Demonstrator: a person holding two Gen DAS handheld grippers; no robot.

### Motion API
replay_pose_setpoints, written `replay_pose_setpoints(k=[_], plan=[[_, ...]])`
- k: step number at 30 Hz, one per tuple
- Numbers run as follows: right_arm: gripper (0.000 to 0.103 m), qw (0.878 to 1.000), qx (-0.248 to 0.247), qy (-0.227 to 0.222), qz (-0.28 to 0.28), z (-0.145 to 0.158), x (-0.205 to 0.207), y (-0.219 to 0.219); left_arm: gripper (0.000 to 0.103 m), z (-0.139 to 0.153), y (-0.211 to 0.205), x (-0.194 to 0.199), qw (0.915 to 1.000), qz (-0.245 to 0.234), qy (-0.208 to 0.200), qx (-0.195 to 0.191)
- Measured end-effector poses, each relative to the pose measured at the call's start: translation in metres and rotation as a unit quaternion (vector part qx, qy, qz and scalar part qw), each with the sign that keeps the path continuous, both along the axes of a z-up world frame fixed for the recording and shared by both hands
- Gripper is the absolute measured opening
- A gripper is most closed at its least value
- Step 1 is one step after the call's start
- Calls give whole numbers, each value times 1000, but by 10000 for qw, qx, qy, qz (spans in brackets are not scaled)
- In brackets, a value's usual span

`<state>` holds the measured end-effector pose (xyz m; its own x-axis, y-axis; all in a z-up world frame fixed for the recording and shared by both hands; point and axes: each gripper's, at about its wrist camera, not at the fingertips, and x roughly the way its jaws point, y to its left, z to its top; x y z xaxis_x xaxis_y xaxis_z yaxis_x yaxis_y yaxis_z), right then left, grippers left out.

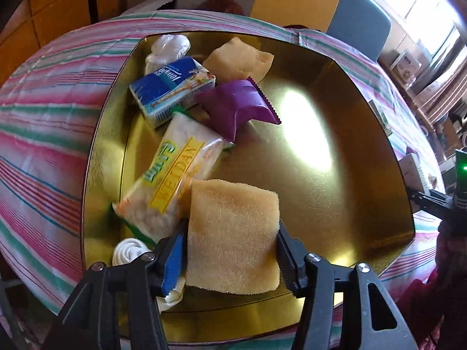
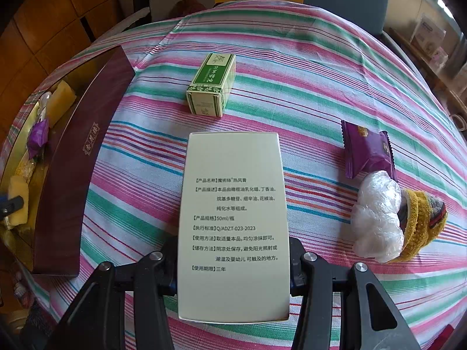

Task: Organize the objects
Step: 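Lower the flat sponge into the tray and open the left tool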

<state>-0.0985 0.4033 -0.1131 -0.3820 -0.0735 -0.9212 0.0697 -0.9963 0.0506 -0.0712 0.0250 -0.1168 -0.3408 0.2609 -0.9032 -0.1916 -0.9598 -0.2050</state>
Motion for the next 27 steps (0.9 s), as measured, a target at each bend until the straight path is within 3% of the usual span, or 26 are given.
replay_pose_setpoints(k=[11,14,23,27], plan=[[52,9995,-260,101,-139,8,-1,5,61,10,-5,15,9998,-78,200,0],[55,9988,-373,257,-205,15,0,8,67,20,-6,21,9993,2,356,-125],[57,9968,-443,499,-431,26,2,17,68,36,-8,32,9954,183,813,-468],[51,9972,-261,567,-414,27,4,14,68,43,-8,35,9932,228,986,-575]])
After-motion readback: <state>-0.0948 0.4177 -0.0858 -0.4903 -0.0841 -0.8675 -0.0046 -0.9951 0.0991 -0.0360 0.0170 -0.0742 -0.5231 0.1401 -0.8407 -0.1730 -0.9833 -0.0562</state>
